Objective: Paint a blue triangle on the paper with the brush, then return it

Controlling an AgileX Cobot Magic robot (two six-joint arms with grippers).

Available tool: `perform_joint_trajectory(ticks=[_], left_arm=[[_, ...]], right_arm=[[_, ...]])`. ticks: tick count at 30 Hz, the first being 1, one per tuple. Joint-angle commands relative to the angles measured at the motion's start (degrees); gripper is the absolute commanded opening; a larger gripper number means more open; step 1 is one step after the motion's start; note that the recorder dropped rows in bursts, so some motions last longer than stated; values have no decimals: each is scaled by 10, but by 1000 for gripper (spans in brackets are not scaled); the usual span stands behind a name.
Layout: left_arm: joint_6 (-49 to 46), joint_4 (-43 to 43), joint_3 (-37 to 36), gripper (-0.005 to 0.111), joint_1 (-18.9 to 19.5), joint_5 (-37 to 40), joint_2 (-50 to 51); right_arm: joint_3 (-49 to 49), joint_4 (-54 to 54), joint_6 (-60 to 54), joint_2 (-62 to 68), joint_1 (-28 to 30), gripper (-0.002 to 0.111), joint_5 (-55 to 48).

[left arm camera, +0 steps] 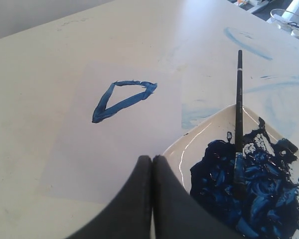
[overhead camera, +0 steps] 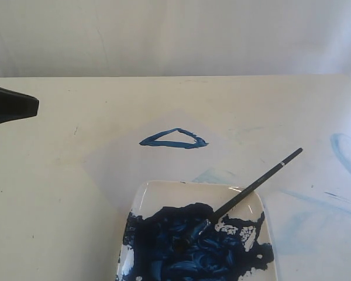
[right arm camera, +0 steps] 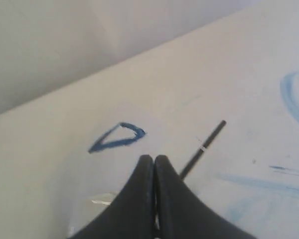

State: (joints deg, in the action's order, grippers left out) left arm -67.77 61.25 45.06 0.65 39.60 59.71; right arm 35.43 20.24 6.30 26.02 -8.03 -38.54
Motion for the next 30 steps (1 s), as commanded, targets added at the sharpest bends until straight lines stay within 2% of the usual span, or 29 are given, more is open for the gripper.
perform_joint_trajectory(ticks=[1,7,19,24,26,30], left_arm=[[-1,12,-4,0,-2,6,-4],[-1,12,-4,0,-2,6,-4],[-1,12,-4,0,-2,6,-4],[-1,12,-4,0,-2,6,-4],[-1,12,-4,0,-2,6,-4],[-1,12,-4,0,-2,6,-4]], right_arm=[[-2,26,71,-73,-2,0,68],[-2,34,80,-120,-2,0,192],[-37,35,98,-190,-2,0,314],[-121,25,126,-214,-2,0,435],[-172,-8,126,-219,-2,0,494],[-261,-65,89,-250,-2,0,546]])
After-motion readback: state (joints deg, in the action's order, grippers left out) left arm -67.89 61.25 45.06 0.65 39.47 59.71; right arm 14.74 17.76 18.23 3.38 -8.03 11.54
